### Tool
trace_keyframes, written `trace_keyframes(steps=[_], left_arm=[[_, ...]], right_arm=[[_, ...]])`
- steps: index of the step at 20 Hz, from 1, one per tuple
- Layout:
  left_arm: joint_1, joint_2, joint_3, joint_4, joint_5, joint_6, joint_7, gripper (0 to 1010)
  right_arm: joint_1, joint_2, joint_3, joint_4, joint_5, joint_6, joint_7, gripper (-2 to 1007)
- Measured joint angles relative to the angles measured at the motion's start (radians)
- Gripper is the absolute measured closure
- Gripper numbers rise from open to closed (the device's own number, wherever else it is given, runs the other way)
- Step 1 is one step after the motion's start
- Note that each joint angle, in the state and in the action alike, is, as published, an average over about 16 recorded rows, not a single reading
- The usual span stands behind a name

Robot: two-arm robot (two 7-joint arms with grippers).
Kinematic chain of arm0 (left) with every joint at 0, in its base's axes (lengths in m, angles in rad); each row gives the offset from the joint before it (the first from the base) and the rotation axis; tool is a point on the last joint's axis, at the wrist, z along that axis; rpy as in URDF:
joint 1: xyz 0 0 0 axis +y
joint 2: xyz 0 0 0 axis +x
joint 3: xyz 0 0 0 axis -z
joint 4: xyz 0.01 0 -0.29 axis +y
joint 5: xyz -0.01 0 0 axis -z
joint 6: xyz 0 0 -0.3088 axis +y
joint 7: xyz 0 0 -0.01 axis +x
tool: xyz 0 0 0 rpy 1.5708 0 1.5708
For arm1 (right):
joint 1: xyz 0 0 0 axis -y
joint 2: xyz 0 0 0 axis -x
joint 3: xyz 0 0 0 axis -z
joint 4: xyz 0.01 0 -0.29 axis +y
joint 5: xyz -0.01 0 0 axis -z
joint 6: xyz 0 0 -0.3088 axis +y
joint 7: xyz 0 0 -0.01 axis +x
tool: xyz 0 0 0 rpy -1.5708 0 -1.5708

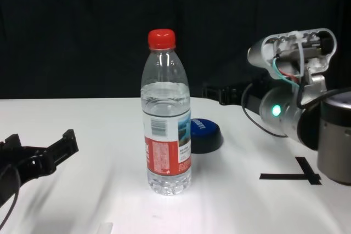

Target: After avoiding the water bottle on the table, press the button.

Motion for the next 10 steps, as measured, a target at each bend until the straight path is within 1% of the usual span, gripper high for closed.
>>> trace_keyframes(steps=[10], left_arm=[[0.0,0.0,0.0,0.0,0.0,0.0,0.0,7]], right_arm=[[-0.072,0.015,0.008,-0.113,0.013,0.017,-0.007,2]])
